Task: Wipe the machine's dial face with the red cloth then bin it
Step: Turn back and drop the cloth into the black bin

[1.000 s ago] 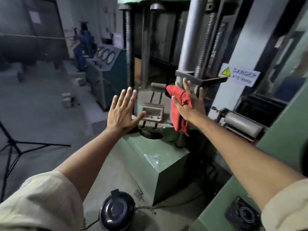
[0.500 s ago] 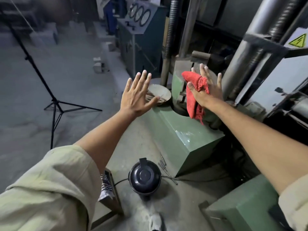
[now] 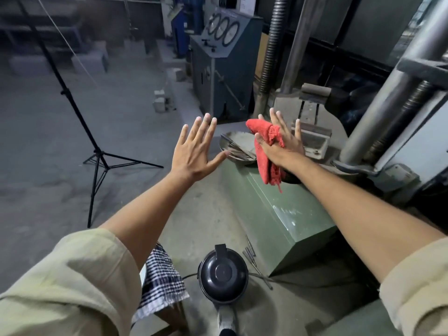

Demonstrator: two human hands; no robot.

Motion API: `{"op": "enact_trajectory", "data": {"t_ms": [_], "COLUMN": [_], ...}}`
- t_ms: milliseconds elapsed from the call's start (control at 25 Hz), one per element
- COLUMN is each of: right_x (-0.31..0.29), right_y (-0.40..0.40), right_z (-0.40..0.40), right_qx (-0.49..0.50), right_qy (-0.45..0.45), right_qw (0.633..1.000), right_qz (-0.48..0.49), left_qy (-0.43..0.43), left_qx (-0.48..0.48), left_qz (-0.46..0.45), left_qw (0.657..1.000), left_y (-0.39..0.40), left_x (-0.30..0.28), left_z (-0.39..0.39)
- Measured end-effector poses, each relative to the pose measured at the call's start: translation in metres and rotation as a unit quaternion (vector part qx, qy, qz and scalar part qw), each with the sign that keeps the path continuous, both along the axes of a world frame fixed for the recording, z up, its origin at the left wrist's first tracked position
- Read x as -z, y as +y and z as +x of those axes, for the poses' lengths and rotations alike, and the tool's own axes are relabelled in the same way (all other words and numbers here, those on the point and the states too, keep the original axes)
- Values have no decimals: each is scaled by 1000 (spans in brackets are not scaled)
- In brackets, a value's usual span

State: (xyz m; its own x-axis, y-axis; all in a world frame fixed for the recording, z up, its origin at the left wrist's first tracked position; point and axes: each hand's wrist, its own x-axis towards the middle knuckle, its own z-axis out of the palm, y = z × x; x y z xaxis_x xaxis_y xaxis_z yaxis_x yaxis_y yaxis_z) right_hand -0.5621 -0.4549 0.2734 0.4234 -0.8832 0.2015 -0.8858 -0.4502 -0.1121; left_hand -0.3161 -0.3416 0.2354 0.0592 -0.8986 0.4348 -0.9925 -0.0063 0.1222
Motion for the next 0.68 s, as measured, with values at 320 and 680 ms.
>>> {"op": "enact_trajectory", "data": {"t_ms": [320,680], "right_x": [87,290], "right_y": [-37,35], "right_z": [38,8], "right_qx": [-54,-129], "right_qy": [4,60], "right_qw": [996,965], "right_qz": [64,219], "left_qy": [5,55], "left_qx": [-32,-26], "left_qz": [66,200], "left_qw": [997,978], "left_y": [-35,0], "left_x": [77,250], "left_z": [25,-6]}}
